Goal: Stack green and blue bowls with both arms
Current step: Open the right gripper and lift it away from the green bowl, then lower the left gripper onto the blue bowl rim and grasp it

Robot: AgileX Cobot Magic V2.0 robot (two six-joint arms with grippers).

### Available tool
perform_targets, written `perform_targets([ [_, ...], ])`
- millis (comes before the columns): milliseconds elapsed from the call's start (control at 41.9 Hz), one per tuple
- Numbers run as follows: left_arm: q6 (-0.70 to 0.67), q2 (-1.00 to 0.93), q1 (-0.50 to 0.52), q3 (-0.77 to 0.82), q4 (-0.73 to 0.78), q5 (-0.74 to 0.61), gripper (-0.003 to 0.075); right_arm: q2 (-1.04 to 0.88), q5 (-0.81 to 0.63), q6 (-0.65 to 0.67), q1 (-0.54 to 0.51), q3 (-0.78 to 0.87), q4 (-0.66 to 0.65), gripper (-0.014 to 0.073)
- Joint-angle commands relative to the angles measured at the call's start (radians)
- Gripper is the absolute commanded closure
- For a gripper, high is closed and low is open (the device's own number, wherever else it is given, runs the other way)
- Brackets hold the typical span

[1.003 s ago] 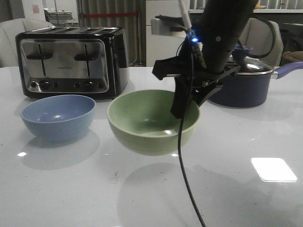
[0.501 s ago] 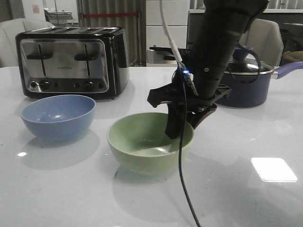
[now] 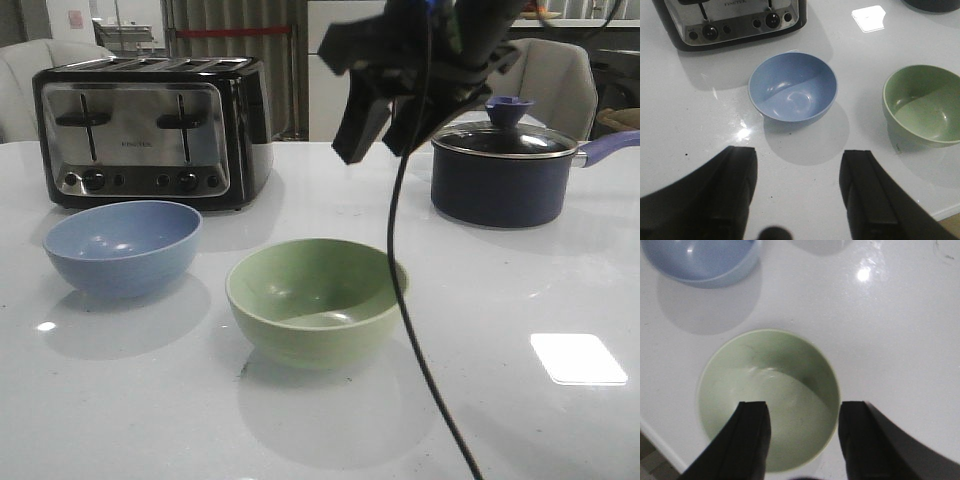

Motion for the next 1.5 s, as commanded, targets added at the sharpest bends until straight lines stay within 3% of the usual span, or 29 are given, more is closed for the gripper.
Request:
perform_targets([
  [0, -0.003, 0.002, -0.010, -0.027, -0.009, -0.079, 0.0299, -0.167, -0.058, -0.029, 0.027, 0.055, 0.004, 0.0159],
  [334, -0.003, 0.003, -0.010, -0.027, -0.005, -0.096, 0.0299, -0.565, -0.048, -0.029, 0.051, 0.342, 0.003, 0.0159],
  [573, -0.003, 0.134, -0.010, -0.069, -0.005, -0.035, 0.0298, -0.757, 0.021, -0.028, 0.051, 0.450, 0.003, 0.0159],
  [740, -0.033, 0.307, 0.009, -0.157, -0.001, 0.007, 0.0286, -0.807, 0.035, -0.028, 0.051, 0.470, 0.003, 0.0159],
  [931, -0.058, 0.505, 0.062, -0.272, -0.013, 0.004, 0.0177, -0.809, 0.034, -0.028, 0.051, 0.469, 0.003, 0.0159],
  [1481, -0.059, 1.002, 0.128, -0.580, -0.035, -0.021, 0.0178, -0.809, 0.036, -0.028, 0.051, 0.469, 0.003, 0.0159],
])
